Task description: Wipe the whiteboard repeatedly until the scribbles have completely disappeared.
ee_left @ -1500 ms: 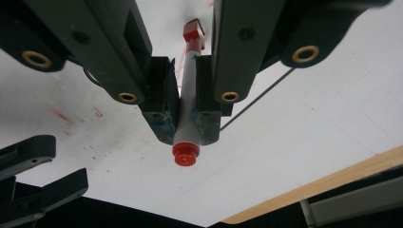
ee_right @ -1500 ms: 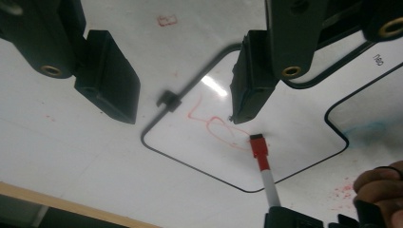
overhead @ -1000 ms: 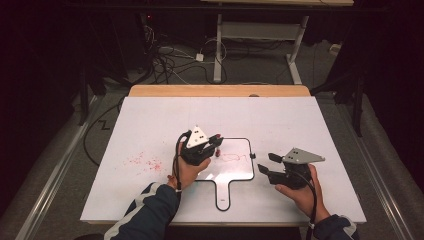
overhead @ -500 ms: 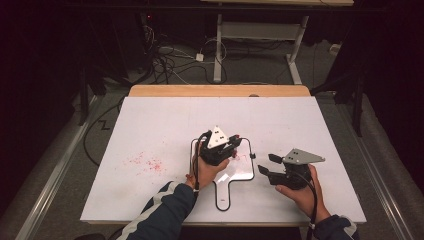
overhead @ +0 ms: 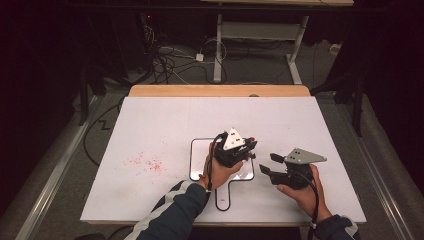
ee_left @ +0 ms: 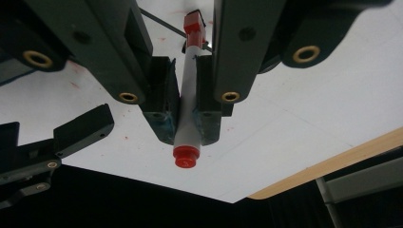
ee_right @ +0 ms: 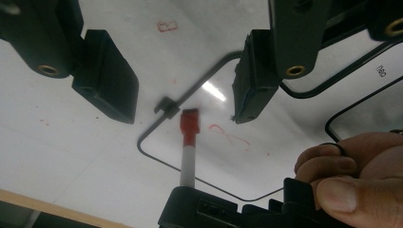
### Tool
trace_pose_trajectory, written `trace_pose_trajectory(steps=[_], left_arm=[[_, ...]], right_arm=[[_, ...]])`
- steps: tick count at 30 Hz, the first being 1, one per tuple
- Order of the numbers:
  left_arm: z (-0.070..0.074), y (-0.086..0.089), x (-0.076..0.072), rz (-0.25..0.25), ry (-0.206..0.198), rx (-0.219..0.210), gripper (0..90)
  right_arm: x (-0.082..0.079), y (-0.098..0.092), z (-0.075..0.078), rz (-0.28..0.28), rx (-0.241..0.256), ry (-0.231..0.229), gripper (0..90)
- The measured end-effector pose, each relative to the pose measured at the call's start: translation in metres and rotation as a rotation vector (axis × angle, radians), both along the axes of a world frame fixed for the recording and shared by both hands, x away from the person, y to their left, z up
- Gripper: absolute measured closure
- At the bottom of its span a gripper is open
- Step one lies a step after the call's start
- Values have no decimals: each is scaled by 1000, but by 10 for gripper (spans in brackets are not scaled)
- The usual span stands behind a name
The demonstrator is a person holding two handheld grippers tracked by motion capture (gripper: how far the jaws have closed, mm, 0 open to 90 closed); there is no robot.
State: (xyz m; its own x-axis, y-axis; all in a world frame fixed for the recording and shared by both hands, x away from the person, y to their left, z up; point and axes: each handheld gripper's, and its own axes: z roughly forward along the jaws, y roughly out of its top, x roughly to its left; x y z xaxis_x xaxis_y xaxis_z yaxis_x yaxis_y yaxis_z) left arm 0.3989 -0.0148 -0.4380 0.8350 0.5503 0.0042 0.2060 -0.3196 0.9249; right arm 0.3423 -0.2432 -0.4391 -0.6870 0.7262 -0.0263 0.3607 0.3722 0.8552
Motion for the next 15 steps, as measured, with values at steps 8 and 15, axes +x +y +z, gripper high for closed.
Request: trace_pose_trajectory(steps=[8, 15], left_arm=[[1, 17, 12, 65, 18, -3, 786], [1, 8, 4, -24, 19, 2, 786]], right_arm=[[1, -2, 0, -8, -1, 2, 425], [1, -1, 0, -2, -1, 2, 424]])
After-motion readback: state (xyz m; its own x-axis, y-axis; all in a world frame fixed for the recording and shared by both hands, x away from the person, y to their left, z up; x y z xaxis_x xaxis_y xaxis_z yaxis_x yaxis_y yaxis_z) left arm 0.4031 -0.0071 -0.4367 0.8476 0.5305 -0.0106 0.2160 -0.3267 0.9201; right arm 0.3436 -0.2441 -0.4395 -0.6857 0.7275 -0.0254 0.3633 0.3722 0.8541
